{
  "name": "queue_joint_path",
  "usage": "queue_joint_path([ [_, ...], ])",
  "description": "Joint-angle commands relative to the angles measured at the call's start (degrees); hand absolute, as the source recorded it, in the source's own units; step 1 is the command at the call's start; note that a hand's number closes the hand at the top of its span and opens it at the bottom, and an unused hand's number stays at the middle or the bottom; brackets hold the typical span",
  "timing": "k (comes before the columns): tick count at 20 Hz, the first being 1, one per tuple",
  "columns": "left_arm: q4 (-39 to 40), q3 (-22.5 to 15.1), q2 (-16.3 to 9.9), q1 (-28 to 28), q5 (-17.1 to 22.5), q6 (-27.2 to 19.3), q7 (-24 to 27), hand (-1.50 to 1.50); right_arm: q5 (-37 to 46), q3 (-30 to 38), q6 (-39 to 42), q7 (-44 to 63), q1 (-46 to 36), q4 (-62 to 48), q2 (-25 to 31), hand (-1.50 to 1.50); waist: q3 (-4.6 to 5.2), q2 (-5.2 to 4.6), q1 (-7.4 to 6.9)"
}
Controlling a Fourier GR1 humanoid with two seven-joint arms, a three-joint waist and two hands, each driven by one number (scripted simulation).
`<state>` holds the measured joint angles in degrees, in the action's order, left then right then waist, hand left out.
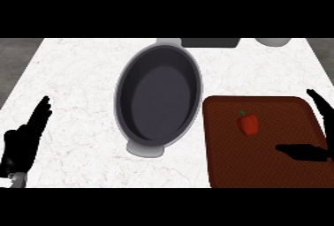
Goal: Pick the bell pepper from the tray and place it in the pot
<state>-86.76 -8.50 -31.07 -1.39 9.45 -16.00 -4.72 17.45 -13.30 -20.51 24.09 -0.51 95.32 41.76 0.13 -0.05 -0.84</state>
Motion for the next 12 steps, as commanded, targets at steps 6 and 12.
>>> queue_joint_path([
  [6, 0.3, 0.2, 0.4, 1.7, -1.0, 1.0, 0.0, 0.0, -3.8, -8.7, 25.3, 21.5, -14.2, -5.1, 1.6, -1.5, 0.0, -0.33, -1.45],
  [12, 0.5, 1.8, 0.7, 2.3, -1.6, 1.2, -2.6, 0.0, -8.2, -8.8, 36.1, 29.0, -26.4, -13.2, -5.6, -1.5, -0.11, -0.16, -0.46],
])
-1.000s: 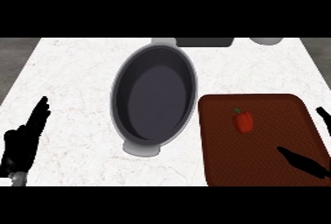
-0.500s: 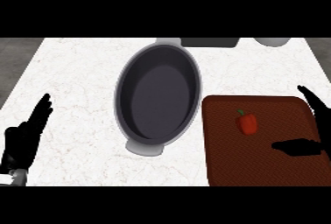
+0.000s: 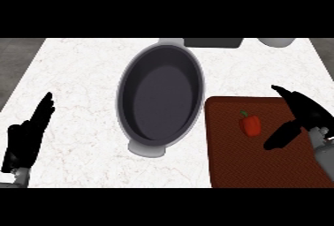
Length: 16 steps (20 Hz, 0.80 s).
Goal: Pick the bell pepper from the tray and place it in the pot
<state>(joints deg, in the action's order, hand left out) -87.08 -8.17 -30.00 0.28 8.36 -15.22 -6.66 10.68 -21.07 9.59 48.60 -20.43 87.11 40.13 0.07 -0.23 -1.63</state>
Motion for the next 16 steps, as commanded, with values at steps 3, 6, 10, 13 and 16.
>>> queue_joint_path([
  [3, 0.6, 0.8, 2.1, -1.0, -2.3, -0.2, 0.2, 0.0, -0.4, 0.1, 7.7, 3.8, -8.5, -10.4, -8.0, -1.5, -0.07, 0.09, 0.64],
  [6, -5.8, 2.7, 1.2, -5.4, -0.9, 1.7, -1.5, 0.0, 2.5, -0.7, 8.5, 4.0, -6.0, -9.1, -10.0, -1.5, -0.08, 0.28, 0.89],
  [10, -1.6, 4.5, 2.3, -4.9, -2.1, 3.1, 2.3, 0.0, 7.8, -0.9, 8.8, 3.4, -9.3, -16.2, -13.1, -1.5, -0.07, 0.2, 0.92],
  [13, 3.9, 6.0, 3.9, -0.7, -3.0, 5.1, 3.1, 0.0, 9.2, 2.1, 11.7, 1.6, -11.4, -20.6, -14.3, -1.5, -0.07, 0.16, 1.26],
  [16, 3.1, 8.3, 3.4, -2.3, -2.1, 6.7, 3.7, 0.0, 11.5, 1.5, 11.2, 2.1, -10.9, -22.2, -17.0, -1.5, -0.06, 0.18, 1.27],
])
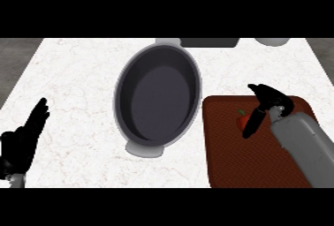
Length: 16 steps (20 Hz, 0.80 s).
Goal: Pick the bell pepper from the tray and place it in the pot
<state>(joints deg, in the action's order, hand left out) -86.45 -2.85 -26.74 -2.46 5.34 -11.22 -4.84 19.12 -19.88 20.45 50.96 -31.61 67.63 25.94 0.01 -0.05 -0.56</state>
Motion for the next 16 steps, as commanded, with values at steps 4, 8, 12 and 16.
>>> queue_joint_path([
  [4, -0.3, -1.0, 4.2, 2.4, -4.6, -1.1, -3.5, 0.0, 5.5, 0.7, 1.0, 0.5, -0.2, -4.5, -5.9, -1.5, -0.01, 0.0, 0.34],
  [8, -3.0, 2.6, 3.3, -2.9, -4.0, 3.2, -0.3, 0.0, 7.4, 5.2, 3.7, -2.2, -0.1, -5.9, -4.4, -1.5, -0.01, 0.09, 0.24],
  [12, 2.3, 3.9, 4.1, 5.3, -4.8, 3.6, -3.0, 0.0, 12.0, 4.2, -0.2, -5.6, 0.8, -12.0, -7.2, -1.5, -0.02, -0.04, 0.4],
  [16, -1.2, 5.6, 4.3, -0.6, -6.5, 5.0, -1.1, 0.0, 15.0, 6.0, -2.1, -6.4, 1.2, -13.8, -9.8, -1.5, -0.02, 0.04, 0.22],
])
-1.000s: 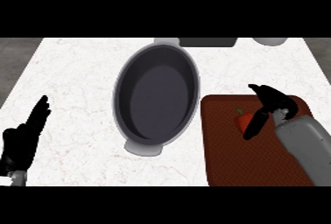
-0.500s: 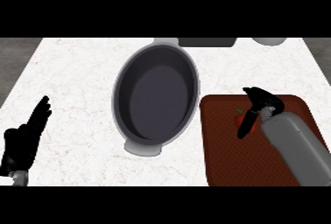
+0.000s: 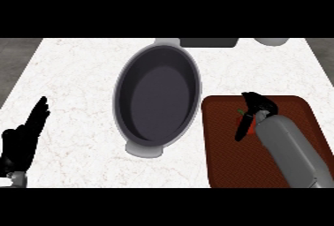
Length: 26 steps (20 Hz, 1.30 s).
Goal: Pick the bell pepper from the tray and place it in the pot
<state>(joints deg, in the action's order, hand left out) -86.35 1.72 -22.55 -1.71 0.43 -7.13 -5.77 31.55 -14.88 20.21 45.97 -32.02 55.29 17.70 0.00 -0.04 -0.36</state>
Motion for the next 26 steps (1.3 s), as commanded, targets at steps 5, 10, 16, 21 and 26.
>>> queue_joint_path([
  [5, -4.3, 0.2, 3.0, 1.4, -2.9, 0.3, -5.4, 0.0, 5.0, 3.1, -2.4, -5.7, -0.2, -7.3, -2.4, -1.5, -0.03, -0.01, -0.09],
  [10, -0.2, 3.8, 1.8, 1.9, -1.8, 3.5, -1.9, 0.0, 7.0, 1.5, 0.3, -11.8, 2.4, -4.6, -1.5, 1.5, -0.01, 0.05, 0.09],
  [16, -4.2, 3.4, 4.0, -2.5, -4.0, 3.8, -1.9, 0.0, 9.5, 4.3, -0.7, -13.8, -1.1, -8.6, -2.9, 1.5, -0.01, 0.02, -0.12],
  [21, -3.7, 3.6, 3.3, 0.2, -3.9, 4.2, -3.4, 0.0, 11.8, -4.0, -0.3, -11.3, -2.3, 0.0, -14.0, 1.5, 0.05, 0.38, -0.67],
  [26, -2.6, -0.7, 5.1, 3.6, -4.8, 5.7, -2.8, 0.0, 8.0, -21.8, -1.3, -14.3, -6.3, 8.0, -17.4, 1.5, -0.03, -0.14, -8.03],
])
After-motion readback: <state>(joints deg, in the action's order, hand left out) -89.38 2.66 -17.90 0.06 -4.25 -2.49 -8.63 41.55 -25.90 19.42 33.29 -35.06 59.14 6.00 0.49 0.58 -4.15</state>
